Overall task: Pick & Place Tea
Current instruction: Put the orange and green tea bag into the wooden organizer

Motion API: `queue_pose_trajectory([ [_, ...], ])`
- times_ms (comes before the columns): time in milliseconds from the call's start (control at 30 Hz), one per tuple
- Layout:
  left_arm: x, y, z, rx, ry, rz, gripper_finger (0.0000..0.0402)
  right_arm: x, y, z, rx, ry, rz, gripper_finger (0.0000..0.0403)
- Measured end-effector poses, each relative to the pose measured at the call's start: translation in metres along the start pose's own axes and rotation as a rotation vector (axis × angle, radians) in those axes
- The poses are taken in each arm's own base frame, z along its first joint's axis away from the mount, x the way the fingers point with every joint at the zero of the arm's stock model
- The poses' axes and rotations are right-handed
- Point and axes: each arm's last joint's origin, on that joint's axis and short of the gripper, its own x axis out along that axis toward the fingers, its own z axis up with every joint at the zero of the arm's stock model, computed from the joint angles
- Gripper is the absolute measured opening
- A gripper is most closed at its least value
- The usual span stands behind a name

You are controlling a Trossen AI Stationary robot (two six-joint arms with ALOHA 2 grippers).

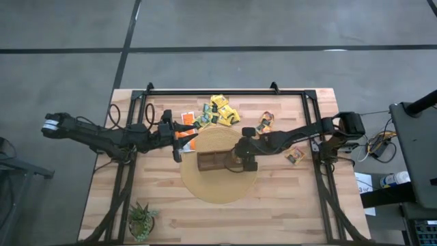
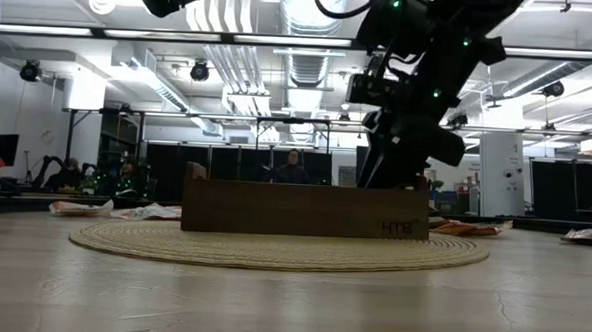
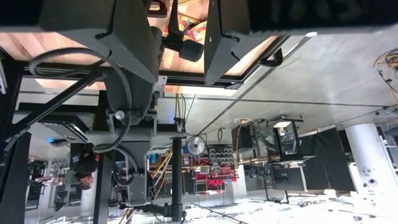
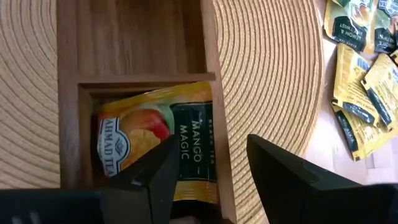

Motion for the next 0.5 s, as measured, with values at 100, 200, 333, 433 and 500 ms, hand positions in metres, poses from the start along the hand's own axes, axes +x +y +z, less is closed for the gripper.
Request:
queue_pose_trajectory([
  [100, 0.0, 0.0, 0.0, 0.0, 0.0, 0.0, 0.0124, 0.0041, -0.0028, 0.003, 0.01, 0.006, -0.003, 0.0177],
  [200, -0.0001, 0.0, -0.0006, 0.001, 0.001, 0.0, 0.0124, 0.0049, -0.0052, 0.0053, 0.018, 0.002, -0.007, 0.0151],
  [333, -0.0001, 0.0, -0.0006, 0.0, 0.001, 0.0, 0.0124, 0.0047, -0.0063, 0.0046, 0.017, 0.01, -0.012, 0.0096],
  [433, -0.0001, 0.0, -0.0006, 0.0, 0.001, 0.0, 0.0124, 0.0043, -0.0067, 0.0045, 0.007, 0.011, -0.014, 0.0049],
  [500, -0.0001, 0.0, -0.0006, 0.001, 0.001, 0.0, 0.0124, 0.0037, -0.0067, 0.0046, -0.001, 0.009, -0.011, 0.0024],
])
